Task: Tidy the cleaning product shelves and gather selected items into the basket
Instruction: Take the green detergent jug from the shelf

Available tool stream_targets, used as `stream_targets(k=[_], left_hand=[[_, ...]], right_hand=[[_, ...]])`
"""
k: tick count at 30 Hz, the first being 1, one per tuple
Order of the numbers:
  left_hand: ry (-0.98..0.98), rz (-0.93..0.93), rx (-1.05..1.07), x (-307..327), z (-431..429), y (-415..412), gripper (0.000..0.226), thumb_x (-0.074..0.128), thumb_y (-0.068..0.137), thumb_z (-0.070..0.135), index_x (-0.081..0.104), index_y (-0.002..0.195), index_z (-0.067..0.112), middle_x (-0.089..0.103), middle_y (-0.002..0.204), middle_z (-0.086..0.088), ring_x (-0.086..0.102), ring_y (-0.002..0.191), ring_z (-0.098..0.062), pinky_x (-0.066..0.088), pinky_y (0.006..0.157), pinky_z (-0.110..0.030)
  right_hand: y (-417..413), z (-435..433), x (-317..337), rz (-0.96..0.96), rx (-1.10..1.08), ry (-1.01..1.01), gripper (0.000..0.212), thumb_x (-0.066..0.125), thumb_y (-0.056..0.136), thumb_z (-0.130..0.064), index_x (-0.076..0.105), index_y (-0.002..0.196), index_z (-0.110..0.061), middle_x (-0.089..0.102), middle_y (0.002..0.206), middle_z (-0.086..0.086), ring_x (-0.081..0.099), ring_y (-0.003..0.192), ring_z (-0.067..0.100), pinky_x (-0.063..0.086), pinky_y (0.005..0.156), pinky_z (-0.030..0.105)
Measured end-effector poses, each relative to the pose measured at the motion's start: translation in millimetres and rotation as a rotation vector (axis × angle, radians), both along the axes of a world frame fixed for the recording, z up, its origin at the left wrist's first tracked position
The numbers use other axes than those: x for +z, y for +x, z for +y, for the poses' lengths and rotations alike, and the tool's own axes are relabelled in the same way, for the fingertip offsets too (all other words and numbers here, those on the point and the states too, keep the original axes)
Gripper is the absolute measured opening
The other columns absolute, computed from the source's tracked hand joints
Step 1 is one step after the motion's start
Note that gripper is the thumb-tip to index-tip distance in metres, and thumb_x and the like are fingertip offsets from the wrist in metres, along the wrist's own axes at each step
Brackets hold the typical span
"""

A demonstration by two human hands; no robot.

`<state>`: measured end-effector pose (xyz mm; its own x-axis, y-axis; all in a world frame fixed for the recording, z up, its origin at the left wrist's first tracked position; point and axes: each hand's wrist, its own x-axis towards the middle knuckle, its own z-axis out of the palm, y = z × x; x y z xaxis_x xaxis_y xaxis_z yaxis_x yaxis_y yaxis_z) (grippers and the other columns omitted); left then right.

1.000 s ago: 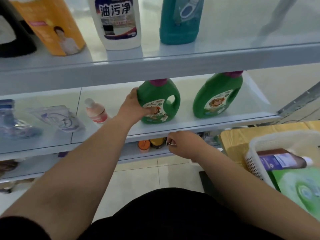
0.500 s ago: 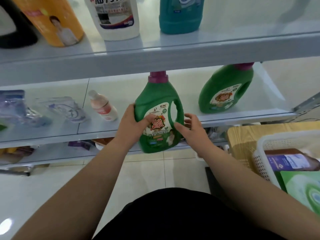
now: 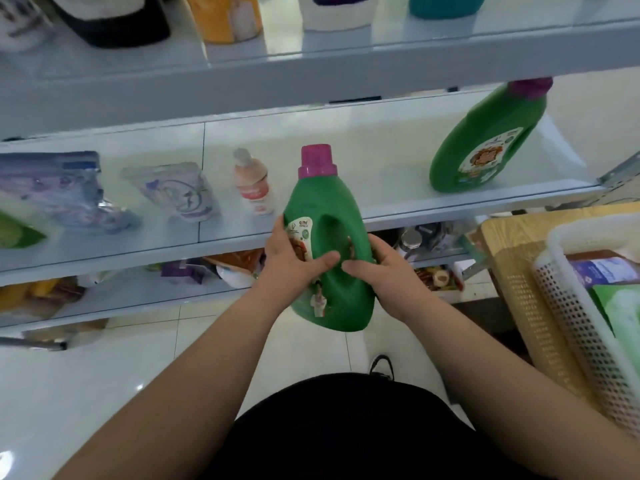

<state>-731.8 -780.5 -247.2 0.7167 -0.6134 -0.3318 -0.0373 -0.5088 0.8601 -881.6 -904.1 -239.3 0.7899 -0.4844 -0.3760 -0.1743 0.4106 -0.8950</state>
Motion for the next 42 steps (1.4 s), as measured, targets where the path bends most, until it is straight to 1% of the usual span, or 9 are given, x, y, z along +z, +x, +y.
stream_targets(k=[3,6,11,16,23,30,33,37,42], left_hand=[[-0.128,0.126,0.044,7.4,19.4,3.2,0.115,0.081,0.057,0.060,0.024,0.153,0.035,0.051,0.145,-0.001,0.055,0.128,-0.026,0.049,0.107,-0.052],[-0.255,0.517,0.015,16.9,39.0,0.2,0.091,0.076,0.069,0.059,0.044,0.147,0.028,0.064,0.137,-0.005,0.067,0.117,-0.027,0.055,0.100,-0.053],[-0.375,1.005,-0.128,27.7,65.3,-30.1,0.037,0.060,0.085,0.050,0.082,0.073,0.023,0.077,0.080,-0.002,0.075,0.072,-0.017,0.061,0.067,-0.031],[-0.244,0.976,-0.142,22.9,90.0,-29.6,0.021,0.071,0.078,0.040,0.083,0.074,0.023,0.078,0.087,-0.006,0.076,0.072,-0.024,0.060,0.060,-0.034],[-0.164,0.973,0.033,17.1,96.5,-25.9,0.069,0.030,0.099,0.074,0.081,0.104,0.028,0.076,0.117,-0.011,0.075,0.099,-0.034,0.060,0.071,-0.056],[-0.114,0.565,0.166,14.4,66.0,-50.0,0.048,0.064,0.094,0.054,0.063,0.125,0.017,0.076,0.114,-0.012,0.074,0.100,-0.034,0.061,0.082,-0.053],[-0.193,0.575,0.275,15.6,47.4,-64.5,0.039,0.057,0.095,0.053,0.076,0.109,0.021,0.076,0.114,-0.014,0.071,0.108,-0.036,0.056,0.097,-0.054],[-0.222,0.833,0.249,14.9,22.0,-91.7,0.046,0.051,0.102,0.051,0.084,0.092,0.021,0.078,0.112,-0.010,0.077,0.097,-0.026,0.061,0.076,-0.038],[-0.238,0.591,0.179,26.4,-12.0,-122.7,0.053,0.036,0.104,0.060,0.074,0.114,0.025,0.077,0.114,-0.006,0.074,0.105,-0.021,0.058,0.084,-0.037]], right_hand=[[-4.3,28.8,14.7,-0.045,-0.005,-0.015,0.028,0.074,0.085,-0.028,0.067,0.110,-0.019,0.074,0.111,0.000,0.070,0.104,0.020,0.059,0.084,0.033],[-15.1,46.5,20.0,0.011,-0.072,0.071,0.039,0.065,0.098,-0.035,0.057,0.132,-0.018,0.070,0.128,-0.001,0.065,0.120,0.020,0.056,0.097,0.046],[-38.7,92.6,14.0,0.130,-0.127,0.458,0.059,0.059,0.089,-0.060,0.069,0.130,-0.020,0.073,0.126,0.015,0.074,0.107,0.033,0.062,0.082,0.043],[-54.8,96.4,9.6,0.108,-0.208,0.518,0.051,0.068,0.087,-0.047,0.071,0.123,-0.011,0.076,0.115,0.017,0.077,0.093,0.031,0.063,0.071,0.038],[-58.5,66.8,12.4,0.159,-0.264,0.439,0.047,0.070,0.094,-0.037,0.064,0.131,-0.008,0.075,0.119,0.016,0.076,0.100,0.031,0.063,0.074,0.040],[-64.9,43.8,18.3,-0.029,-0.274,0.173,0.069,0.087,0.076,-0.014,0.052,0.135,-0.017,0.077,0.116,0.010,0.075,0.104,0.033,0.063,0.079,0.042],[-73.1,26.9,31.2,-0.159,-0.184,0.207,0.091,0.093,0.067,-0.033,0.044,0.143,-0.019,0.070,0.130,0.013,0.071,0.113,0.031,0.060,0.089,0.045],[-82.0,9.6,44.7,-0.232,0.017,0.302,0.114,0.092,0.050,-0.071,0.055,0.141,-0.013,0.064,0.140,0.014,0.063,0.128,0.031,0.053,0.106,0.049],[-77.5,-7.6,39.9,-0.197,-0.029,0.187,0.119,0.090,0.060,-0.058,0.037,0.155,-0.009,0.052,0.148,0.025,0.055,0.134,0.042,0.043,0.112,0.061]])
